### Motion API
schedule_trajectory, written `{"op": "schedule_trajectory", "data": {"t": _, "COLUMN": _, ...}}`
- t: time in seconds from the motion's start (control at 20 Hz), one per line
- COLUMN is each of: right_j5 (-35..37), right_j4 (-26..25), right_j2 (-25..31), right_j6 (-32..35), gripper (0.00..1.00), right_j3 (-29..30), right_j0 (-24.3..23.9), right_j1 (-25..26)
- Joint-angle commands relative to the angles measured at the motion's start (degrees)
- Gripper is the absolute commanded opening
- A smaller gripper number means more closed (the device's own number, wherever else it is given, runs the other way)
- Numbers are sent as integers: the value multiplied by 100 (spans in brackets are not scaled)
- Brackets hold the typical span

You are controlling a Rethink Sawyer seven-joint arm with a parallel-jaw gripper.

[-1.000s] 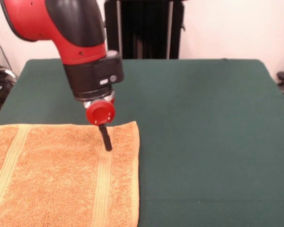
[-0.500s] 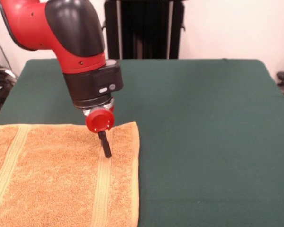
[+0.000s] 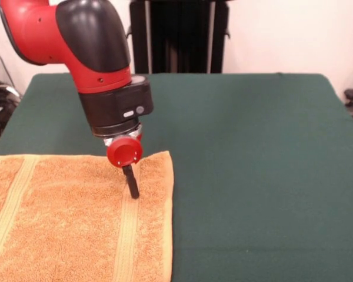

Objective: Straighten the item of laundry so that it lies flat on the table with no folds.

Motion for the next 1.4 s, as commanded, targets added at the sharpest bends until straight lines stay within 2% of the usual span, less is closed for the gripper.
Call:
{"op": "schedule_trajectory", "data": {"t": 0.05, "right_j5": -1077, "right_j4": -167, "right_j2": 779, "right_j6": 271, "gripper": 100, "right_j3": -332, "right_j0": 306, "right_j1": 1259}}
{"op": "schedule_trajectory", "data": {"t": 0.25, "right_j5": -1141, "right_j4": -199, "right_j2": 867, "right_j6": 261, "gripper": 100, "right_j3": -300, "right_j0": 270, "right_j1": 1289}}
{"op": "schedule_trajectory", "data": {"t": 0.3, "right_j5": -1238, "right_j4": -210, "right_j2": 895, "right_j6": 304, "gripper": 0, "right_j3": -285, "right_j0": 252, "right_j1": 1308}}
{"op": "schedule_trajectory", "data": {"t": 0.45, "right_j5": -1315, "right_j4": -115, "right_j2": 593, "right_j6": 498, "gripper": 0, "right_j3": -336, "right_j0": 497, "right_j1": 1214}}
{"op": "schedule_trajectory", "data": {"t": 0.6, "right_j5": -1195, "right_j4": -145, "right_j2": 780, "right_j6": 358, "gripper": 0, "right_j3": -299, "right_j0": 329, "right_j1": 1262}}
{"op": "schedule_trajectory", "data": {"t": 1.15, "right_j5": -1223, "right_j4": -159, "right_j2": 865, "right_j6": 353, "gripper": 0, "right_j3": -242, "right_j0": 241, "right_j1": 1280}}
{"op": "schedule_trajectory", "data": {"t": 1.4, "right_j5": -1260, "right_j4": 71, "right_j2": 803, "right_j6": 690, "gripper": 0, "right_j3": -72, "right_j0": 325, "right_j1": 1166}}
